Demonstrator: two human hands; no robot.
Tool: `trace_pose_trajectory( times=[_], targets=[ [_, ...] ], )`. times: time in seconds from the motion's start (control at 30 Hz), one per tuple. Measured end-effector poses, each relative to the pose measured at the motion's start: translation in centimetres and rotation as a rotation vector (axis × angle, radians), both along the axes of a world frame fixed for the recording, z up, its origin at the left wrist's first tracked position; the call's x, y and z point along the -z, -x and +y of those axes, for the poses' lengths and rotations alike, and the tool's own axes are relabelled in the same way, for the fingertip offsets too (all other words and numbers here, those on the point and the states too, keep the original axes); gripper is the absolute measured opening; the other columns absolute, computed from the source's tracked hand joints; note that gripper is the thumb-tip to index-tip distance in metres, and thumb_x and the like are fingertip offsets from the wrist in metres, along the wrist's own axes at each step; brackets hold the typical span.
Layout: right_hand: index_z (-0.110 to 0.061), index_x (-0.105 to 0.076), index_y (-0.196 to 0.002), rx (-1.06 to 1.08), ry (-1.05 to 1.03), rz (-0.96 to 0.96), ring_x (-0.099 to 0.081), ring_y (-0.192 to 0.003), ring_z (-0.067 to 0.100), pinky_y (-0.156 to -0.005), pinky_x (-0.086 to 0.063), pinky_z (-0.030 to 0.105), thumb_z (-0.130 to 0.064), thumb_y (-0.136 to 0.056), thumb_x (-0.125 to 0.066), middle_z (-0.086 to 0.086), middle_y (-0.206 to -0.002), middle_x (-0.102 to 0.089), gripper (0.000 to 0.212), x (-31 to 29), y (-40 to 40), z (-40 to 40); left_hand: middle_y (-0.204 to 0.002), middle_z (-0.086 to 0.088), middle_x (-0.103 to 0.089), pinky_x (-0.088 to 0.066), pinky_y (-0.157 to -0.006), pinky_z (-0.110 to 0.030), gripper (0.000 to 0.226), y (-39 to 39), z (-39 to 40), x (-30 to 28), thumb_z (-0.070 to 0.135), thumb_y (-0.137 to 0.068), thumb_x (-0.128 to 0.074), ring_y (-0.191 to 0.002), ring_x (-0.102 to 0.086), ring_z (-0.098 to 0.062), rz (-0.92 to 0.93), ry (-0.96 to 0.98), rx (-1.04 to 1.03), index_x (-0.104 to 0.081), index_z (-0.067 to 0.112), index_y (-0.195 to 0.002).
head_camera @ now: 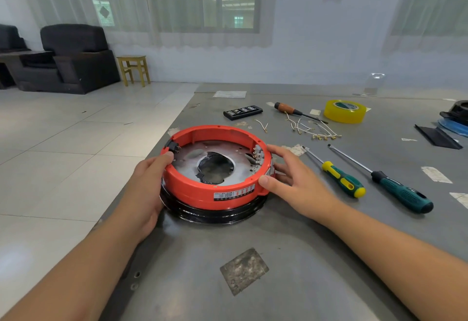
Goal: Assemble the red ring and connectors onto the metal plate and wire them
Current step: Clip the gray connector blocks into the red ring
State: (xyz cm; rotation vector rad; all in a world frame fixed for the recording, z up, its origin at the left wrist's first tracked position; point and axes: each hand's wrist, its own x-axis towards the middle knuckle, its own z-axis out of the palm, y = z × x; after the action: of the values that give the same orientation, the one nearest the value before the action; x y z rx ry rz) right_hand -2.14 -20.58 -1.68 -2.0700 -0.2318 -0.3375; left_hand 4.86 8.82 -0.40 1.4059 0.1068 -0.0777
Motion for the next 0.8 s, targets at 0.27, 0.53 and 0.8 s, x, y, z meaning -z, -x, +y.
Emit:
trace_pose_trajectory(
  times=[0.27, 0.53, 0.8],
  targets=[
    [-0.060, -0.051, -0.127, 0.061, -0.046, -0.007, -0.060, -0.119, -0.007, -0.093, -0.054, 0.016, -0.076, -0.065, -0.080, -0.021, -0.136, -0.058, 0.070, 0.1, 0.3, 0.3, -0.094, -0.009, -0.077, -0.050, -0.098, -0.048, 0.059, 0.4, 0.7, -0.3, 0.067, -0.081, -0.049, -0.100, -0.069, -0.031, -0.065, -0.478, -0.069, -0.075, 0.015, -0.093],
    [-0.028, -0.065, -0.124, 0.054, -0.234, 0.033, -0.067, -0.118, 0.008, -0.099, -0.056, 0.029, -0.019, -0.095, -0.073, -0.010, -0.129, -0.070, 0.032, 0.0, 0.2, -0.1, -0.153, 0.001, -0.055, -0.029, -0.111, -0.023, 0.051, 1.7, -1.4, -2.9, 0.026, -0.102, -0.061, -0.144, -0.045, -0.018, -0.517, -0.789, -0.176, -0.053, 0.019, -0.152],
    [-0.020, -0.068, -0.116, 0.078, -0.223, -0.021, -0.069, -0.115, 0.008, -0.100, -0.057, 0.033, -0.019, -0.092, -0.076, -0.013, -0.128, -0.071, 0.025, 0.1, 0.5, 0.0, -0.134, 0.001, -0.069, -0.048, -0.106, -0.038, 0.036, 2.4, -10.0, -6.1, 0.040, -0.107, -0.050, -0.125, -0.060, -0.020, -0.632, -1.123, 0.569, -0.066, 0.030, -0.136]
  ],
)
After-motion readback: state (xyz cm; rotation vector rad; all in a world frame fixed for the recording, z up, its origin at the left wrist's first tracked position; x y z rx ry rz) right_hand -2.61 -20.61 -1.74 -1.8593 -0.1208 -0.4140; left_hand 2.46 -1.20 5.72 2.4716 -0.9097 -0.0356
